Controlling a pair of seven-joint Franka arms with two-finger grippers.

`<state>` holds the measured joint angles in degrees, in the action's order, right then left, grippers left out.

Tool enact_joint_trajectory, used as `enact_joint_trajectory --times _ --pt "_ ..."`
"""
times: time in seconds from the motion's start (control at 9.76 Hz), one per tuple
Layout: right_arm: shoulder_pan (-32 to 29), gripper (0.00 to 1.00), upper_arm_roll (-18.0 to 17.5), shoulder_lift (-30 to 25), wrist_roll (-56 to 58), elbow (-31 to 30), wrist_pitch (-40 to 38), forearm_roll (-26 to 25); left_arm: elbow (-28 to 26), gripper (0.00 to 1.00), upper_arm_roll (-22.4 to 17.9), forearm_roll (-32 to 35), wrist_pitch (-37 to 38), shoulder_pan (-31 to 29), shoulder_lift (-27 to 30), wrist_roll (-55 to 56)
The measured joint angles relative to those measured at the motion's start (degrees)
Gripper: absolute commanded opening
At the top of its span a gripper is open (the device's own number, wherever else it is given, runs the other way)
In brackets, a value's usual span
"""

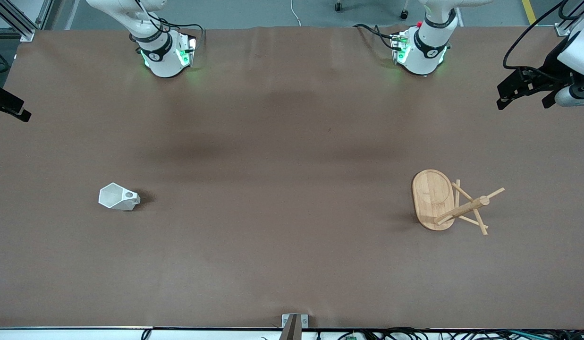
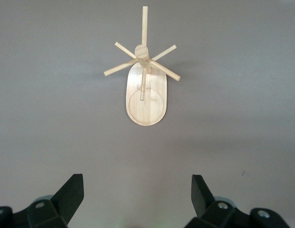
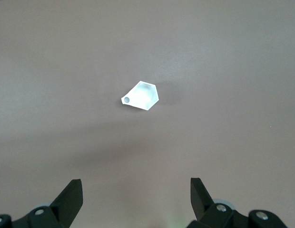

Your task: Hang cup on rack

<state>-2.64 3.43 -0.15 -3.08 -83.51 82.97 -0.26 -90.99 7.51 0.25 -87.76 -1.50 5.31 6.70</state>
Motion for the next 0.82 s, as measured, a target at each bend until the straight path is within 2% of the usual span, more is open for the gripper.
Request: enact_joint_trajectory --times 0.82 --pt "0.0 1.00 0.0 0.1 0.3 -0.2 0.0 0.0 2.0 1.00 0.1 -0.1 0.0 0.1 -2.8 0.0"
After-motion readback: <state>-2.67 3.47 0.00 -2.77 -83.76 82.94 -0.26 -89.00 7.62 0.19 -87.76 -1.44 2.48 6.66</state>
